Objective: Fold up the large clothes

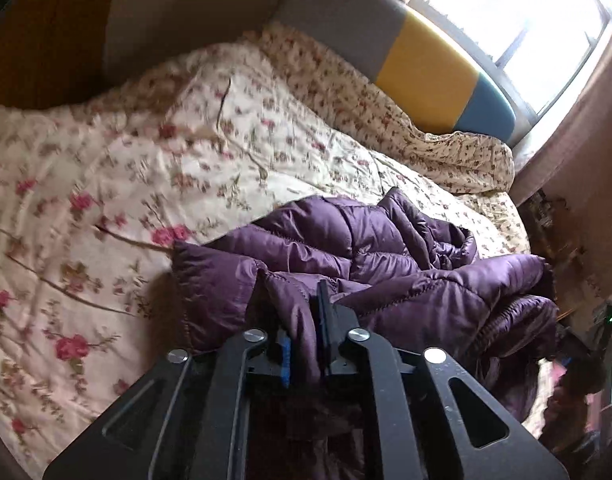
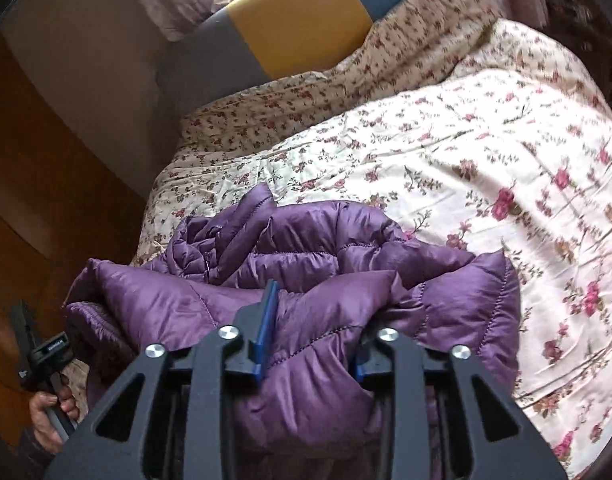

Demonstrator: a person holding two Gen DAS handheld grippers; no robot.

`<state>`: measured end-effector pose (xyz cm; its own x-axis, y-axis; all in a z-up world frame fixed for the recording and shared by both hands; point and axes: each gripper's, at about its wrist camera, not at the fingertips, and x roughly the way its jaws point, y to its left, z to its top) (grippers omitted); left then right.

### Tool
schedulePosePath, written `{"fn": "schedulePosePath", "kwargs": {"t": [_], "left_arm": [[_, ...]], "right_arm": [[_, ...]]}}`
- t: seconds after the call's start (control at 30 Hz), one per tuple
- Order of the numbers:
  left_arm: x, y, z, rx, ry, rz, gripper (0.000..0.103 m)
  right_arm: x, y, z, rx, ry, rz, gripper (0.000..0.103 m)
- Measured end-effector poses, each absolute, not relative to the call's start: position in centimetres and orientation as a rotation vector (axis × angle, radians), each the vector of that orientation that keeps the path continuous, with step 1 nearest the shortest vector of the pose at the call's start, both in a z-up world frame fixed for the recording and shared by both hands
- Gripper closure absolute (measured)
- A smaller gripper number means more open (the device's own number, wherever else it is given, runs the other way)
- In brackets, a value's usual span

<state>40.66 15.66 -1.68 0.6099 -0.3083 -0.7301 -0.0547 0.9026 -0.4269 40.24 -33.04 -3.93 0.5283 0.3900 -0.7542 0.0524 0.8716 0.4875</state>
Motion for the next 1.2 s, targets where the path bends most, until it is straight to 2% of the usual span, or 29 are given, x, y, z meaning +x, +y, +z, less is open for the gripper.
{"fn": "schedulePosePath", "kwargs": {"t": [0.07, 0.13, 0.17, 0.2, 0.23, 0.3, 0.43, 0.67, 0.83, 0.87, 0.93, 0.97, 1.0, 1.03, 1.07, 1.1, 1.2], "left_arm": [[40.8, 16.3, -1.6, -0.469, 0.905, -0.165, 0.082], [40.8, 16.9, -1.2, -0.5, 0.889, -0.168, 0.067], [40.6, 17.6, -0.9, -0.534, 0.872, -0.173, 0.052], [40.5, 17.9, -0.7, -0.547, 0.861, -0.167, 0.03], [40.1, 18.6, -0.2, -0.555, 0.836, -0.133, 0.022], [39.1, 19.9, 0.4, -0.572, 0.784, -0.097, 0.019], [36.9, 21.0, -0.6, -0.595, 0.803, -0.131, 0.019], [31.3, 20.1, -4.3, -0.649, 0.842, -0.273, 0.019], [29.1, 18.6, -6.5, -0.709, 0.88, -0.345, 0.019], [29.0, 18.3, -6.8, -0.714, 0.883, -0.352, 0.019], [28.8, 17.6, -6.9, -0.711, 0.884, -0.37, 0.019], [28.8, 17.5, -6.8, -0.711, 0.881, -0.373, 0.022], [28.8, 17.4, -6.8, -0.714, 0.882, -0.38, 0.033], [28.8, 17.2, -6.7, -0.721, 0.887, -0.4, 0.038], [28.6, 17.0, -6.6, -0.713, 0.893, -0.405, 0.049], [28.4, 16.8, -6.4, -0.699, 0.895, -0.415, 0.055], [27.7, 16.4, -5.9, -0.671, 0.896, -0.434, 0.066]], "right_arm": [[40.5, -33.3, -4.1, 0.534, 1.009, 0.23, 0.046], [40.7, -33.3, -4.0, 0.555, 1.007, 0.24, 0.038], [40.7, -33.2, -3.8, 0.566, 1.007, 0.245, 0.032], [40.8, -33.2, -3.6, 0.58, 1.006, 0.25, 0.026], [40.8, -33.2, -3.3, 0.589, 1.002, 0.255, 0.024], [40.6, -32.9, -2.5, 0.597, 0.99, 0.262, 0.019], [39.1, -32.9, -0.3, 0.608, 0.933, 0.272, 0.007], [33.3, -34.2, 1.1, 0.548, 0.93, 0.232, 0.006], [29.4, -34.0, -2.0, 0.478, 1.029, 0.17, 0.006], [28.9, -33.8, -2.8, 0.466, 1.047, 0.158, 0.007], [28.4, -33.5, -4.0, 0.452, 1.07, 0.143, 0.021], [28.2, -33.3, -4.3, 0.447, 1.074, 0.134, 0.032], [28.1, -33.3, -4.5, 0.452, 1.072, 0.134, 0.039], [28.1, -33.4, -4.5, 0.465, 1.071, 0.132, 0.057], [27.9, -33.6, -4.3, 0.476, 1.069, 0.128, 0.073], [27.8, -33.8, -4.0, 0.484, 1.065, 0.131, 0.085], [27.1, -33.8, -2.7, 0.479, 1.056, 0.151, 0.091]]}}
